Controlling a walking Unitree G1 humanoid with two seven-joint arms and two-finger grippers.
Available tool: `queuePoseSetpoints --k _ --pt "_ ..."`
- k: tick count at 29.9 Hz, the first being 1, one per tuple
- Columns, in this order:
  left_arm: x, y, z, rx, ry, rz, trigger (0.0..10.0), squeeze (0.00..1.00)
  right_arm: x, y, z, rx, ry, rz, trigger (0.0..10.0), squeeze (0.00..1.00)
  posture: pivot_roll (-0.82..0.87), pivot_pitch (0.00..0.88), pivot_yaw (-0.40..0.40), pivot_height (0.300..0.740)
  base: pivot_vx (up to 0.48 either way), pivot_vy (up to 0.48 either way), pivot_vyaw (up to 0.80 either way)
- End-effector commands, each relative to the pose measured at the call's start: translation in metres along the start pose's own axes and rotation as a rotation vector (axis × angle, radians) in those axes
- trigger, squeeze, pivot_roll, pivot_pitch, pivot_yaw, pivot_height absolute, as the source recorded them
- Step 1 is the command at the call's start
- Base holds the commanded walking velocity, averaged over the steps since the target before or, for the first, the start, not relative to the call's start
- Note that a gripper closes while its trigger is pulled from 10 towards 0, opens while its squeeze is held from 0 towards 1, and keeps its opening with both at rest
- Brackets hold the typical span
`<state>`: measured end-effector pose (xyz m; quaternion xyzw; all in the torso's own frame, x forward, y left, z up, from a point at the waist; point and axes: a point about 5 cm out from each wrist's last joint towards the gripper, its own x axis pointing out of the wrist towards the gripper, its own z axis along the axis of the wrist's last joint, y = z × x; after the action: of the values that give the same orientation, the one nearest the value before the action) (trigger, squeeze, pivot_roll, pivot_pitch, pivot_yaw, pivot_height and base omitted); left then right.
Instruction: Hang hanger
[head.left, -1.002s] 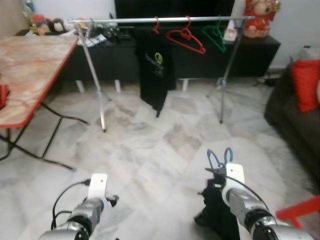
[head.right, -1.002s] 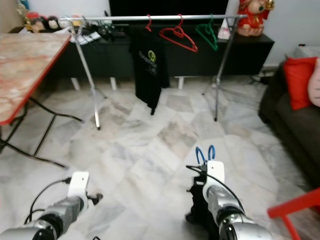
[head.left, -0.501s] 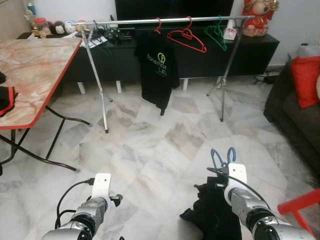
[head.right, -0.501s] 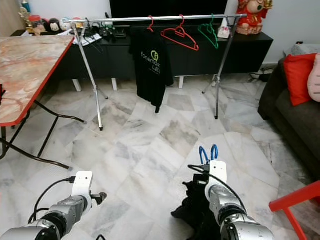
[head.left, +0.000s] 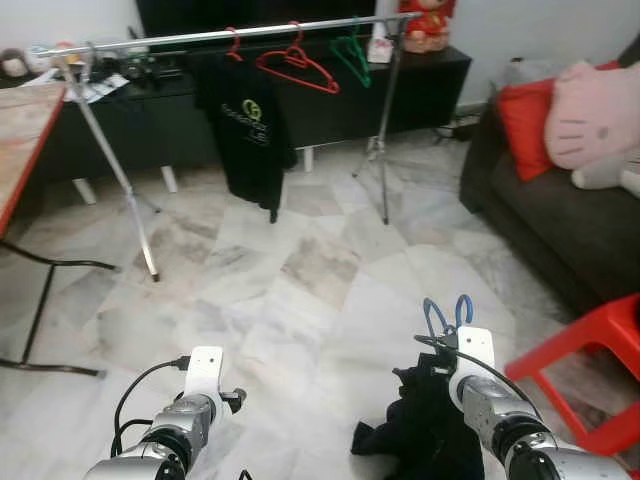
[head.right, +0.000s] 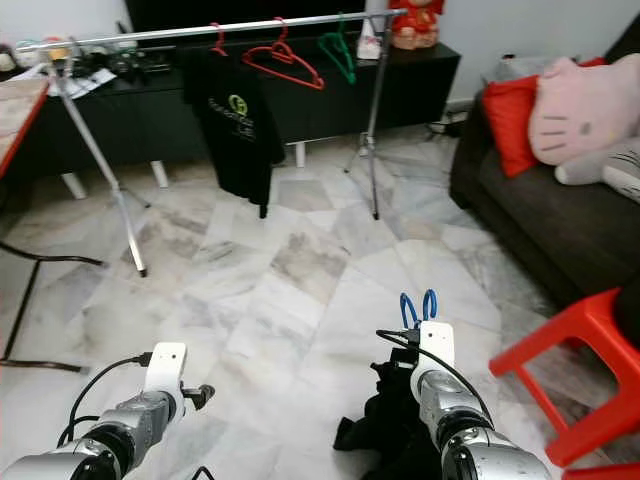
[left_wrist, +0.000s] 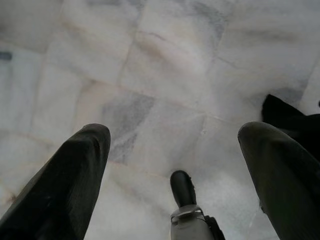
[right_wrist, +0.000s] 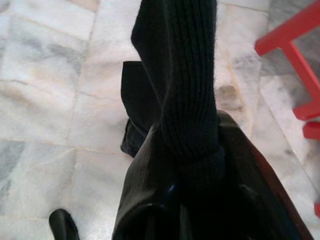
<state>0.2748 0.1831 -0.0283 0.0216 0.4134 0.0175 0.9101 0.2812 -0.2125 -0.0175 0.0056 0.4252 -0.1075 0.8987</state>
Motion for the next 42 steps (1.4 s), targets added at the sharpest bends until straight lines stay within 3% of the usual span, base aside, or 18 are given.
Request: queuePoseSetpoints --k 1,25,31,42 --pt "0.0001 -0.0009 -0.0005 0.020 0.010 0.006 10.0 0.00 -0.0003 -0.0021 0.0064 -0.003 -0.012 -0.009 10.0 0.00 -0.06 0.000 -0.019 0.740 0.000 0.000 -0.80" --pt "0.0001 -0.0006 -0.0015 0.038 0.012 0.010 10.0 0.00 -0.0002 -0.0020 0.0062 -0.006 -0.027 -0.004 10.0 0.00 -0.06 0.000 -0.019 0.740 0.000 0.000 -0.08" --pt "0.0001 -0.0008 -0.0018 0.037 0.013 0.010 10.0 0.00 -0.0003 -0.0019 0.0073 -0.041 -0.036 0.010 10.0 0.00 -0.06 0.000 -0.020 0.740 0.000 0.000 0.00" --pt "0.0002 -0.0017 -0.0017 0.039 0.013 0.008 10.0 0.00 -0.0003 -0.0024 0.0078 -0.041 -0.044 0.014 10.0 0.00 -0.06 0.000 -0.025 0.740 0.000 0.000 0.80"
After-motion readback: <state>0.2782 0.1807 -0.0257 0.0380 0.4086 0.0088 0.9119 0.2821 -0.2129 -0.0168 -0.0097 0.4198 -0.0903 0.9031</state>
